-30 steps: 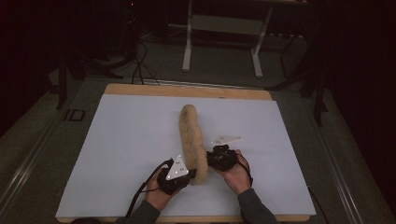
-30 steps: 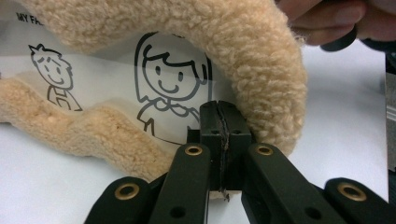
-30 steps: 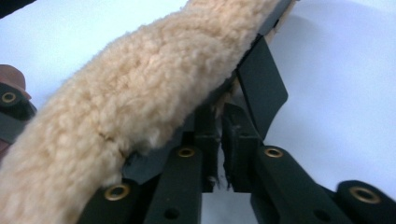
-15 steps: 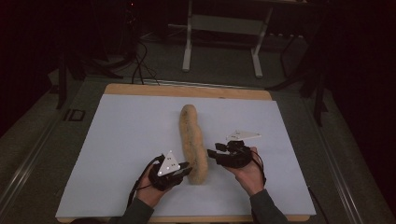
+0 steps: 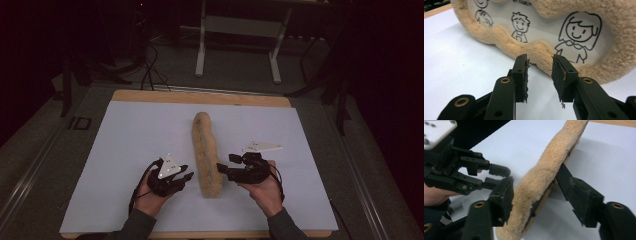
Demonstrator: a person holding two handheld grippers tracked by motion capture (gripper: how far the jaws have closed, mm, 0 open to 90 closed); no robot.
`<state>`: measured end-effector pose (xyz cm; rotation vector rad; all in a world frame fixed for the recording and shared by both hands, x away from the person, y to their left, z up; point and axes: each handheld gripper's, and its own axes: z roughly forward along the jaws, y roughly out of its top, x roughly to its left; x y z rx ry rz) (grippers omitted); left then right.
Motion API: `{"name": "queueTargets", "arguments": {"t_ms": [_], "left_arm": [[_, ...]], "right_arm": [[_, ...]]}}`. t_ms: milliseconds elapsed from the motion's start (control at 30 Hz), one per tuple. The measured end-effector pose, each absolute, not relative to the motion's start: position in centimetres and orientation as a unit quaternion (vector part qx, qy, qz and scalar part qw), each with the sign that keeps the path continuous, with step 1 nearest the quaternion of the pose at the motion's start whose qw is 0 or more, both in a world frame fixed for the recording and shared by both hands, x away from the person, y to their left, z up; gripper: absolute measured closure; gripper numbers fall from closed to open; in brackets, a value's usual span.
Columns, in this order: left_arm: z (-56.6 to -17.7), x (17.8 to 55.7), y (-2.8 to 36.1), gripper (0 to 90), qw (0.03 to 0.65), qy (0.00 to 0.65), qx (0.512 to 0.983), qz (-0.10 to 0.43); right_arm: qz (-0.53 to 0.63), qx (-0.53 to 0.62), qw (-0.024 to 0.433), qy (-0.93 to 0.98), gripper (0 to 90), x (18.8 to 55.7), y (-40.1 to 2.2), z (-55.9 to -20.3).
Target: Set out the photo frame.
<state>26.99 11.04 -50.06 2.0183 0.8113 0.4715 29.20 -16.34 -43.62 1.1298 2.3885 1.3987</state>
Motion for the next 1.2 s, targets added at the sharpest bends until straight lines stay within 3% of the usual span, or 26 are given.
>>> {"name": "queueTargets", "arguments": {"t_ms": [333,733,900,967,1200], "left_arm": [[-49.7,27.3,12.3,64.6,0.444,0.345,0.803,0.199],[-49.6,27.5,13.1,64.6,0.448,0.361,0.793,0.201],[-49.6,27.6,13.2,64.6,0.447,0.362,0.793,0.202],[-49.6,27.6,13.3,64.6,0.448,0.364,0.792,0.201],[-49.6,27.7,13.7,64.7,0.451,0.369,0.788,0.201]], "right_arm": [[0.444,0.380,0.077,0.808,26.5,28.4,-14.2,-46.2],[0.420,0.376,0.077,0.822,26.5,27.6,-12.4,-49.5],[0.411,0.377,0.083,0.826,33.9,27.4,-11.8,-50.4],[0.416,0.374,0.079,0.825,41.4,27.3,-11.8,-50.4],[0.414,0.375,0.086,0.825,44.6,27.1,-12.0,-50.3]]}}
